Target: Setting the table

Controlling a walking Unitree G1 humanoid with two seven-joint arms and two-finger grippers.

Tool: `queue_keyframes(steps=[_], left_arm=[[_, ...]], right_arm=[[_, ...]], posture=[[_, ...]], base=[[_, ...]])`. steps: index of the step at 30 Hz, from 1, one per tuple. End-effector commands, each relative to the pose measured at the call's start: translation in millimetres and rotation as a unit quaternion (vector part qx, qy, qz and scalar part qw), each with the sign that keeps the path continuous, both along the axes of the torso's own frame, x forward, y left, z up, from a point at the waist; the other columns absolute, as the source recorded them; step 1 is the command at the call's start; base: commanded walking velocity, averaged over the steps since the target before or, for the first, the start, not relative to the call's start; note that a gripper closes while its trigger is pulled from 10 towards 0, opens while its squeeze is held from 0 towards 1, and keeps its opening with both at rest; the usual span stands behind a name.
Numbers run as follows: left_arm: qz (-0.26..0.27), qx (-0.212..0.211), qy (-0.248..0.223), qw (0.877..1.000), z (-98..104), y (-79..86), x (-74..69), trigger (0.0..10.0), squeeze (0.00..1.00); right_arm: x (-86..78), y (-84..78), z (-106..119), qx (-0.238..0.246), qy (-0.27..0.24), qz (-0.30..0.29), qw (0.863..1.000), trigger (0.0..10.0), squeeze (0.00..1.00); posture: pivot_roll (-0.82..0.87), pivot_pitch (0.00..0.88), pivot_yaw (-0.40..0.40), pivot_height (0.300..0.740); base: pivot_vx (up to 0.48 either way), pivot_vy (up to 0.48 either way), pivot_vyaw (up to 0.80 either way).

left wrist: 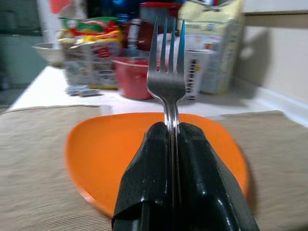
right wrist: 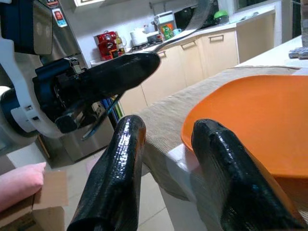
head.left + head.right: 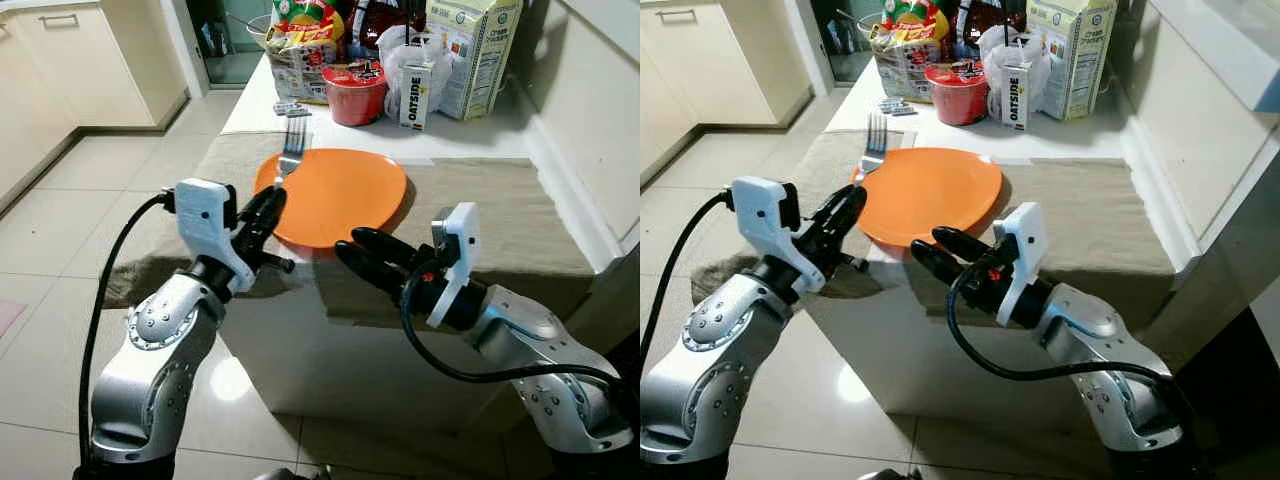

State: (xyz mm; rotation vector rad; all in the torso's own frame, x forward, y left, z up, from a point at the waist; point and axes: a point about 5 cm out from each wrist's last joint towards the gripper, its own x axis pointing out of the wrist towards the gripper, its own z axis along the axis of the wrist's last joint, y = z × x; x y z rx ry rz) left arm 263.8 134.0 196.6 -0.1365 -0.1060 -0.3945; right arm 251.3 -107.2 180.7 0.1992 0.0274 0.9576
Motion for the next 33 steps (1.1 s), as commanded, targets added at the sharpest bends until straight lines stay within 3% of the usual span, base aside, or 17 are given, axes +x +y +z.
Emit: queue_keyframes(steps=[1, 11, 33], left_arm=[[0.035, 0.007, 0.014, 0.999, -5.0, 10.7, 1.8, 0.0, 0.00], [0.093, -0.002, 0.031, 0.995, -10.9, 24.9, 7.1, 0.0, 0.00], [0.108, -0.014, 0.018, 0.994, -7.3, 24.6, 12.6, 0.0, 0.00]], right_arm=[[0.4, -3.3, -0.5, -0.004, -0.004, -0.011, 1.000, 10.0, 0.00], [3.4, -5.2, -8.8, -0.010, -0.001, -0.035, 0.999, 10.0, 0.00], [8.9, -6.9, -15.0, -0.014, 0.006, -0.045, 0.999, 10.0, 0.00]], posture=[[-0.17, 0.021, 0.123, 0.740], [-0.16, 0.007, 0.123, 0.740], [-0.16, 0.000, 0.114, 0.740]], base=[[0.000, 0.000, 0.00], [0.000, 0.000, 0.00], [-0.125, -0.056, 0.00]])
